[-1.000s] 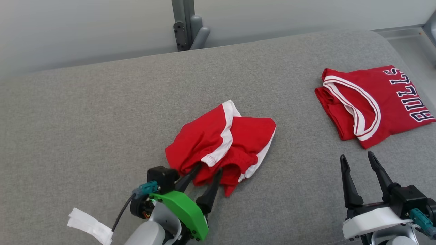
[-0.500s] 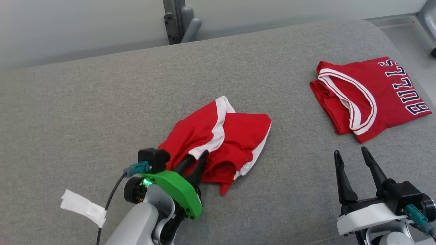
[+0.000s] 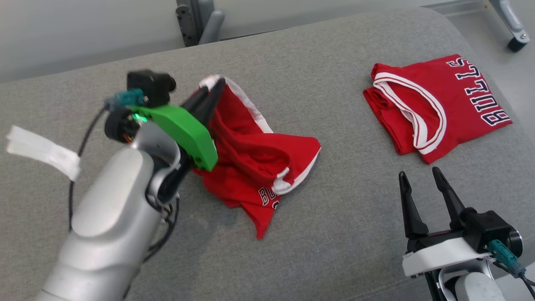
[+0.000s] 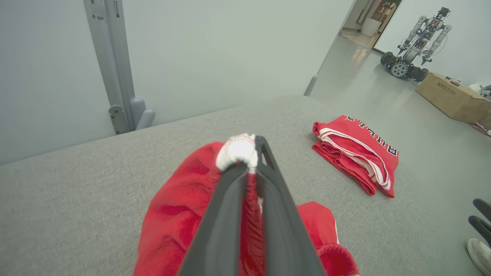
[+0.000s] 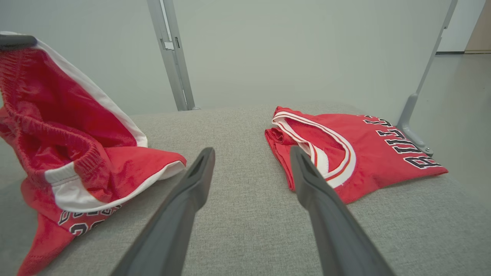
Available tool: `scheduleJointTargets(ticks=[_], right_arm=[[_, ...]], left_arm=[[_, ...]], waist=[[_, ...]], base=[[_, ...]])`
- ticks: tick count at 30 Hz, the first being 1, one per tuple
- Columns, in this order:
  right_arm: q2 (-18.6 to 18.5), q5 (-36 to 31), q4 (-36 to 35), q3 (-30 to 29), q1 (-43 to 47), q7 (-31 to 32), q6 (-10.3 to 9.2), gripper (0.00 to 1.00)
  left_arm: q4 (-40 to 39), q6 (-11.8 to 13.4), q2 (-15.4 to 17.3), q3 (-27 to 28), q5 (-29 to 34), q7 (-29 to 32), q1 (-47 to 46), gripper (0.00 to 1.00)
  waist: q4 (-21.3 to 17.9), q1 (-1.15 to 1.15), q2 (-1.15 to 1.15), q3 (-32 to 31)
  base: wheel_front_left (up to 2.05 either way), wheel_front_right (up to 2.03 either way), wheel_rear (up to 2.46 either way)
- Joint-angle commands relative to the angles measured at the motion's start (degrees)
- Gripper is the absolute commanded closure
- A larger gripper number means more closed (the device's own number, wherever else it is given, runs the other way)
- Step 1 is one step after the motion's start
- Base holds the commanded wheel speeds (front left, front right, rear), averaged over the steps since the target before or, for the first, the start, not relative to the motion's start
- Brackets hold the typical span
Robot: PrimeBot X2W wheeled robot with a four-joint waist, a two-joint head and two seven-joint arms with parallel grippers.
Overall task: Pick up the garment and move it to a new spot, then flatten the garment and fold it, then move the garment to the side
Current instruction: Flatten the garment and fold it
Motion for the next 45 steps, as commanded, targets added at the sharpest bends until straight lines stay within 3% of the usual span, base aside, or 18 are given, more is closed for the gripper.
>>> scheduleJointTargets(ticks=[1,9,14,18,21,29,31,33,37,45], right_arm=[[-0.11,0.32,0.02,0.04,-0.95,-0.14,-0.09,0.00],[0.11,2.48,0.47,-0.30,-0.93,-0.14,-0.09,0.00],[0.12,3.15,0.42,-1.06,-0.16,-0.14,-0.09,0.00],[0.12,2.55,0.56,-1.27,-0.41,-0.14,-0.09,0.00],[0.12,2.25,0.43,-1.46,-0.47,-0.14,-0.09,0.00],[0.10,1.66,0.94,-1.67,1.72,-0.14,-0.09,0.00],[0.10,1.43,0.98,-1.75,1.92,-0.14,-0.09,0.00],[0.10,1.29,0.99,-1.77,2.04,-0.14,-0.09,0.00],[0.01,-0.12,0.75,-2.52,2.63,-0.14,-0.09,0.00],[-1.39,-0.79,0.72,-2.15,2.09,-0.14,-0.09,0.00]], left_arm=[[-0.54,-0.19,1.22,0.31,0.76,0.34,-3.34,1.00],[-4.41,-0.48,0.90,1.02,0.61,0.91,-15.39,1.00],[-10.46,-0.69,-0.19,-1.43,0.03,-0.48,-14.95,1.00],[-16.63,-0.67,1.57,-4.02,-0.83,-1.45,-12.56,1.00],[-21.55,-0.33,3.88,-3.69,-1.91,-2.06,-8.55,1.00],[-31.36,7.43,12.18,0.42,-3.91,-5.25,15.08,1.00],[-31.98,7.97,13.71,0.34,-4.64,-6.98,22.23,1.00],[-31.91,7.72,14.30,-0.02,-5.06,-8.11,25.84,1.00],[-26.79,4.04,16.31,-1.52,-6.54,-14.39,37.86,1.00],[-16.03,0.64,13.19,-1.27,-8.39,-21.58,37.96,1.00]], waist=[[-1.24,0.00,0.63,0.88],[-3.51,0.00,0.63,1.39],[-3.55,0.00,0.63,0.87],[-2.82,0.00,0.63,0.43],[-2.14,0.00,0.63,-0.09],[0.79,0.00,0.63,-1.25],[1.57,0.00,0.63,-1.26],[1.99,0.00,0.63,-1.22],[5.07,0.00,0.63,-1.03],[9.92,0.00,0.63,-1.34]], base=[[0.00,0.00,0.00],[0.00,0.00,0.00],[0.00,0.00,0.00],[0.00,0.00,0.00],[0.00,0.00,0.00],[0.00,0.00,0.00],[0.00,0.00,0.00],[0.00,0.00,0.00],[0.00,0.00,0.00],[0.00,0.00,0.00]])
